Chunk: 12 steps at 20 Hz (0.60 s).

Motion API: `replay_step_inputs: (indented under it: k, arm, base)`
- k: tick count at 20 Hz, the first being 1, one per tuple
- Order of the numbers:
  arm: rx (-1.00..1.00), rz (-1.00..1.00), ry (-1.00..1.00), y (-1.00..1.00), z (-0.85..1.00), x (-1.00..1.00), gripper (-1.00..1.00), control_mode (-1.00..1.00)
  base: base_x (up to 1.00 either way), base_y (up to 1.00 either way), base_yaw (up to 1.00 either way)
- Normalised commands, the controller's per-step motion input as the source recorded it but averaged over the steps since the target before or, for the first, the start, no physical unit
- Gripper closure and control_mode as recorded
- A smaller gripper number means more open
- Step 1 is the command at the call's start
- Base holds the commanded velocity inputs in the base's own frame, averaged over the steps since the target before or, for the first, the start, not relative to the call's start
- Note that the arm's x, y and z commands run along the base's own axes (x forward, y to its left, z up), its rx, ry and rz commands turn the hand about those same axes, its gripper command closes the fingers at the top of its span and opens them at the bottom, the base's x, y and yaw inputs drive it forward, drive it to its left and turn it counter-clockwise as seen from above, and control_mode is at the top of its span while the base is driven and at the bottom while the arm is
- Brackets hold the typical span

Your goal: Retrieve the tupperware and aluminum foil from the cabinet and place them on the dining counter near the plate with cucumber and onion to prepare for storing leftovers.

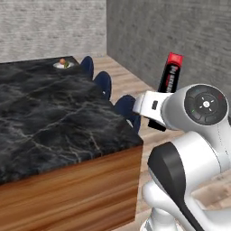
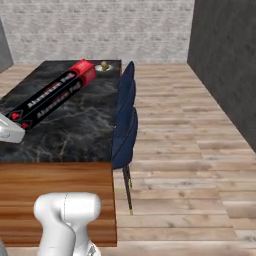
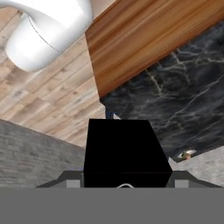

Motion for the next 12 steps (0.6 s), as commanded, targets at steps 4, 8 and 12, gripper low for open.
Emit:
replay_step_inputs:
  k: [4,8,12]
  arm:
    - [0.0,0.0,0.0,0.0,0.0,0.0,1.0,1.0]
    - [0.0,0.0,0.0,0.0,0.0,0.0,1.0,1.0]
    - [0.0,0.0,0.0,0.0,0.0,0.0,1.0,1.0]
  base:
    - [0.32,-1.0,0.18]
    - [0.66,-1.0,0.2]
    - [0.94,-0.91,0.29]
